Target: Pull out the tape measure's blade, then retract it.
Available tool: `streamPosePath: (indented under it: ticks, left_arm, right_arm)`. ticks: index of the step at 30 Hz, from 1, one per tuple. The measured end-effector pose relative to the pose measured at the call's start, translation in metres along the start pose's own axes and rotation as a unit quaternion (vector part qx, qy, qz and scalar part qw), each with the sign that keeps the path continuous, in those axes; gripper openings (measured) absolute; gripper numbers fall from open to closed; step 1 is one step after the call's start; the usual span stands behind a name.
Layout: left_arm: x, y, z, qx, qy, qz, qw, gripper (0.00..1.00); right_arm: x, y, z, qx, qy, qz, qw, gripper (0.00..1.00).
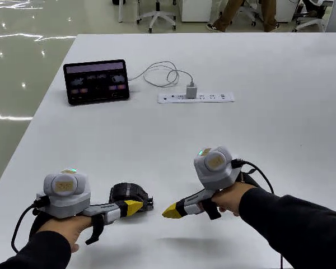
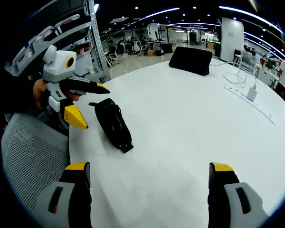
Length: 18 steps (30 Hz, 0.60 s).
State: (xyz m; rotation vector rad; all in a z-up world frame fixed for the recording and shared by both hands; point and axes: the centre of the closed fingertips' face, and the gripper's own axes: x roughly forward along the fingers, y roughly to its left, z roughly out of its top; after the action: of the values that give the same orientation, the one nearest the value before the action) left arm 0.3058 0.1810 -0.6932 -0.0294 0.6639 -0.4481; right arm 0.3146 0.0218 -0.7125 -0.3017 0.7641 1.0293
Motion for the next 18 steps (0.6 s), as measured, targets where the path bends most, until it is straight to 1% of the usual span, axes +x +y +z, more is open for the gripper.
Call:
streamPosePath:
  ticks: [1, 2, 4, 6, 8, 11, 14, 15, 17, 18]
  left_arm:
    - [-0.002, -0.001, 0.001, 0.012, -0.003, -0.001, 0.9999, 1.00]
    - [-0.002, -0.001, 0.000, 0.020, 0.002, -0.003, 0.9998, 1.00]
    - [-0.003, -0.004, -0.001, 0.018, 0.007, -0.015, 0.9997, 1.00]
    - [-0.005, -0.006, 0.002, 0.013, 0.003, -0.026, 0.9996, 1.00]
    - [-0.006, -0.005, -0.001, 0.011, 0.011, -0.031, 0.9994, 1.00]
    - [-0.007, -0.001, -0.002, 0.005, 0.011, -0.031, 0.9995, 1.00]
    - [-0.010, 0.002, -0.003, -0.002, 0.006, -0.033, 0.9994, 1.00]
    - [-0.011, 0.004, -0.005, -0.003, 0.010, -0.028, 0.9996, 1.00]
    - [-0.014, 0.004, -0.006, -0.014, 0.004, -0.034, 0.9993, 1.00]
    - [-0.016, 0.004, -0.006, -0.015, 0.002, -0.035, 0.9993, 1.00]
  right_arm:
    - [-0.003, -0.001, -0.002, 0.000, -0.001, -0.002, 1.0000, 1.00]
    - [-0.005, -0.002, -0.004, 0.000, -0.001, -0.004, 1.0000, 1.00]
    - [-0.013, -0.006, -0.008, 0.002, -0.003, -0.009, 1.0000, 1.00]
    - [-0.020, -0.009, -0.011, 0.009, -0.007, -0.013, 0.9998, 0.99]
    - [-0.028, -0.012, -0.014, 0.013, -0.009, -0.019, 0.9997, 0.98]
    - [-0.035, -0.018, -0.017, 0.019, -0.015, -0.030, 0.9993, 0.97]
    - [-0.044, -0.022, -0.020, 0.030, -0.024, -0.037, 0.9986, 0.97]
    - [-0.047, -0.024, -0.024, 0.035, -0.025, -0.039, 0.9983, 0.97]
    - [-0.051, -0.027, -0.033, 0.047, -0.024, -0.042, 0.9977, 0.98]
    - [-0.053, -0.028, -0.036, 0.049, -0.024, -0.045, 0.9975, 0.98]
